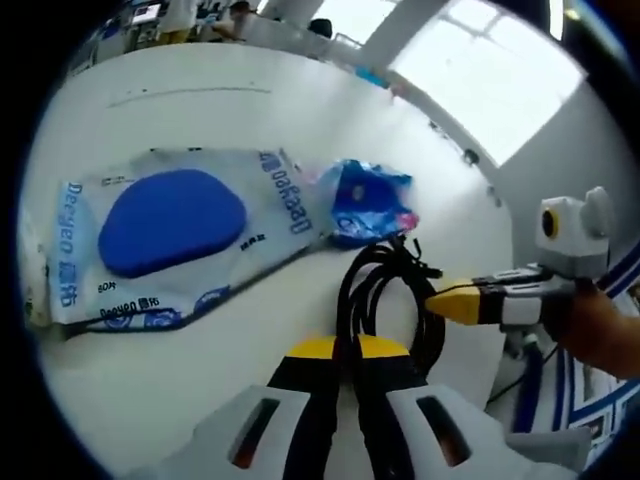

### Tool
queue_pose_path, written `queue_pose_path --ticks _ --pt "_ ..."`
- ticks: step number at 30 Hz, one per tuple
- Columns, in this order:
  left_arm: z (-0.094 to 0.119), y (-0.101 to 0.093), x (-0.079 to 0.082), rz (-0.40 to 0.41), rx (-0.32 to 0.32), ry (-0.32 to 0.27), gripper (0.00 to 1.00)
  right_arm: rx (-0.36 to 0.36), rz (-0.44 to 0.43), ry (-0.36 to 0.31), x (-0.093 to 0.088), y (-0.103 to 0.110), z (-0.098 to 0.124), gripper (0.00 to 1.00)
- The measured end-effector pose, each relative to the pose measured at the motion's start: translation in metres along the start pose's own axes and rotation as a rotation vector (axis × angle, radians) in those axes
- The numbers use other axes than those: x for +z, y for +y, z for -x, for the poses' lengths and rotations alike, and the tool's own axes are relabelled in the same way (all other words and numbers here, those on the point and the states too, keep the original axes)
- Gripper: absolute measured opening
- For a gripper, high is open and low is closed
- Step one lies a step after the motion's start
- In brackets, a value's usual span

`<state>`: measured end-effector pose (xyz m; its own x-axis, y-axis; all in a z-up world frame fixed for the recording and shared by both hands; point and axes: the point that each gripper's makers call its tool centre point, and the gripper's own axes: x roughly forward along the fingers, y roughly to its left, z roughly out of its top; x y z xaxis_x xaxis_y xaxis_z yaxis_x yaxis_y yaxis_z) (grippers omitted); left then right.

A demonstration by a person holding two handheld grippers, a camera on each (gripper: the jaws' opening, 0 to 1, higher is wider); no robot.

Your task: Arrange the tabletop items into an orderly group along one side of the table until the central work area is clear of visible clutter.

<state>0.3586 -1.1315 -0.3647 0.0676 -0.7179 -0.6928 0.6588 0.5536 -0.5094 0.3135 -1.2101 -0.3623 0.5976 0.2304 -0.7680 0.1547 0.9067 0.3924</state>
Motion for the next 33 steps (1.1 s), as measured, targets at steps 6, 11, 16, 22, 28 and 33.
queue_pose_path --ticks 6,11,16,22,28,33 --pt "-0.0010 0.0024 -0.0017 0.015 -0.001 0.002 0.01 -0.002 0.002 0.000 -0.0008 0.0009 -0.0015 0.02" --pt "-0.0004 0.0024 -0.0030 0.024 -0.004 -0.003 0.02 -0.005 0.007 -0.004 -0.0020 0.0000 -0.0026 0.03" --pt "-0.0006 0.0026 -0.0033 0.024 -0.005 -0.008 0.02 -0.009 0.015 -0.008 -0.0016 -0.0009 -0.0036 0.04" --pt "0.0003 0.0029 -0.0027 0.005 -0.009 -0.015 0.04 -0.011 0.033 -0.009 -0.0023 -0.0004 -0.0043 0.05" --pt "0.0020 0.0041 -0.0016 0.000 -0.009 -0.021 0.08 -0.015 0.044 -0.019 -0.0009 -0.0006 -0.0028 0.06" --pt "0.0036 0.0026 -0.0001 -0.005 -0.018 -0.030 0.13 -0.026 0.059 -0.021 -0.0007 -0.0036 -0.0010 0.12"
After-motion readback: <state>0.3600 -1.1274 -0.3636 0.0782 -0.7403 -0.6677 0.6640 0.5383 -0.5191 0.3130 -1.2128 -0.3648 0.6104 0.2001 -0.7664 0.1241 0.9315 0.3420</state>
